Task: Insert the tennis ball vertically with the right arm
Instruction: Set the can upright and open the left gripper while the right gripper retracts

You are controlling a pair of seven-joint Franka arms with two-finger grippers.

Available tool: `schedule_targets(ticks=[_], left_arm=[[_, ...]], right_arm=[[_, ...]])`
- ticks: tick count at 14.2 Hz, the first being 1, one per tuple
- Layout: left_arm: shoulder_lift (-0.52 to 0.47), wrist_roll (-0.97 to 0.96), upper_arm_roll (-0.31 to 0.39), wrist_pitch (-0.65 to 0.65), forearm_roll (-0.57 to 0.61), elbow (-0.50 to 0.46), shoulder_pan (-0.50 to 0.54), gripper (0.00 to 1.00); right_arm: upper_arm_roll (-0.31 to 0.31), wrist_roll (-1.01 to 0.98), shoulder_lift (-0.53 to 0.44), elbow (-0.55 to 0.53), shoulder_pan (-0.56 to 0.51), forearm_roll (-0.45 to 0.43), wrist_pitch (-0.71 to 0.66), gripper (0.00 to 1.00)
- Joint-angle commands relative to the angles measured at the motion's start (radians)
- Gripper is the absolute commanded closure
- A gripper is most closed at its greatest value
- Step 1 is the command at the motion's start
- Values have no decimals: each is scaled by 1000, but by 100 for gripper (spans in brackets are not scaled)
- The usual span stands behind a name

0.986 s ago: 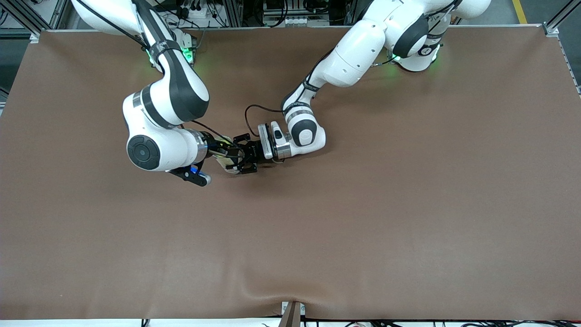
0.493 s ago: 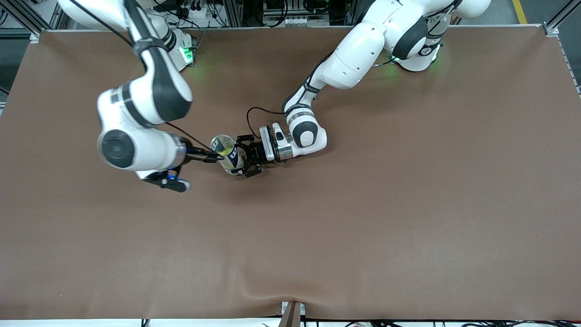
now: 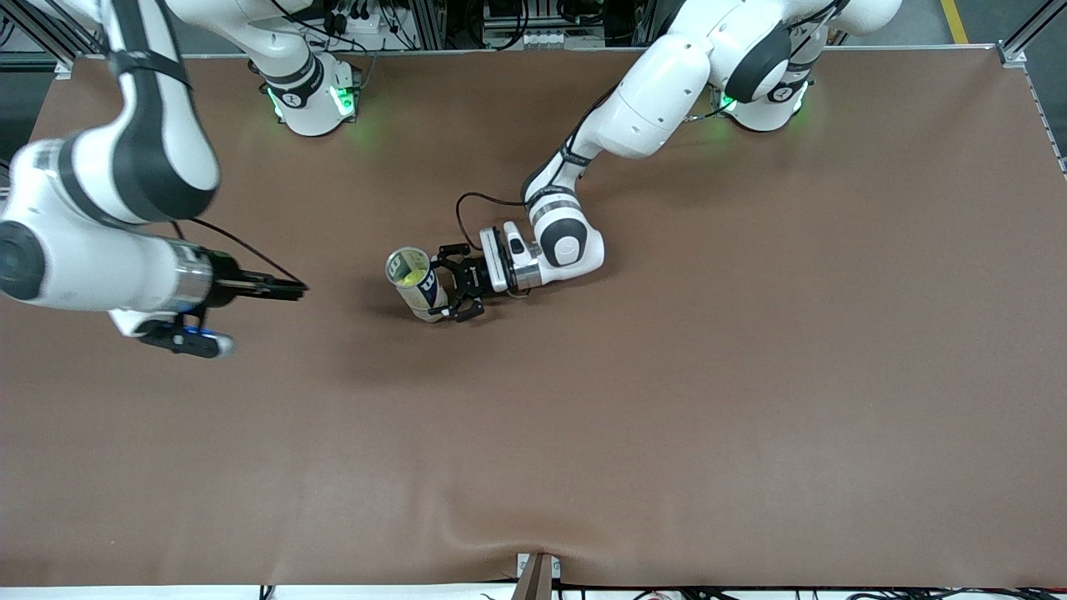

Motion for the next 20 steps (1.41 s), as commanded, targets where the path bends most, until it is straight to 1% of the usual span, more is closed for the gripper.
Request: schedule_targets(ticks=[1,3,6,8,9,11,13,15,16,18,20], left_arm=[[-117,172,-9,9,-123,-159,-1,0],[-152,175,-7,9,-121,-215,9,0],[-255,153,-10,9,-113,-340,23,0],[-280,131,-10,9,-109,-377,23,0],[-286,129,-13,9,-109,-387,23,0],[-336,107,-12,16,-109,-452,23,0],[-414,65,-10,68,-100,-524,25,0],[-468,9,-12,159,-25,-549,42,0],[-476,-21,-12,176,23,-549,55,0],[-481,-74,-12,177,101,-549,83,0],[-491,-139,-12,177,236,-549,141,0]], right_arm=[[15,-73,-94,-41,-32,-53,-13,0],[16,-122,-134,-38,-67,-72,-35,0],[15,-265,-184,-31,-148,-73,-65,0],[1,-332,-201,-20,-161,-75,-90,0],[-14,-346,-203,18,-161,-78,-119,0],[-16,-397,-203,75,-166,-125,-156,0],[-13,-464,-204,103,-176,-171,-162,0],[-10,-469,-217,109,-184,-194,-167,0],[-7,-458,-236,106,-184,-214,-170,0],[2,-381,-263,89,-182,-218,-167,0],[42,-282,-269,77,-182,-219,-147,0]])
